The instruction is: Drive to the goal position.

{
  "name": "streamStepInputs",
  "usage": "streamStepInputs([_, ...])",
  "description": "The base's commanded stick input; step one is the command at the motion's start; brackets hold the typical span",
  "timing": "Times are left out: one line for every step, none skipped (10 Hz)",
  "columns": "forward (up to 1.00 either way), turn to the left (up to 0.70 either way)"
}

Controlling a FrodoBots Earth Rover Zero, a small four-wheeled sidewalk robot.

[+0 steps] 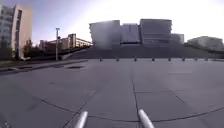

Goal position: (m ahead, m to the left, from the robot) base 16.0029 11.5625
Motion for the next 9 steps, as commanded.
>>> streamStepInputs([1.00,0.00])
streamStepInputs([1.00,0.00])
streamStepInputs([1.00,0.00])
streamStepInputs([1.00,0.00])
streamStepInputs([1.00,0.00])
streamStepInputs([1.00,0.00])
streamStepInputs([1.00,-0.17])
streamStepInputs([1.00,-0.27])
streamStepInputs([1.00,-0.17])
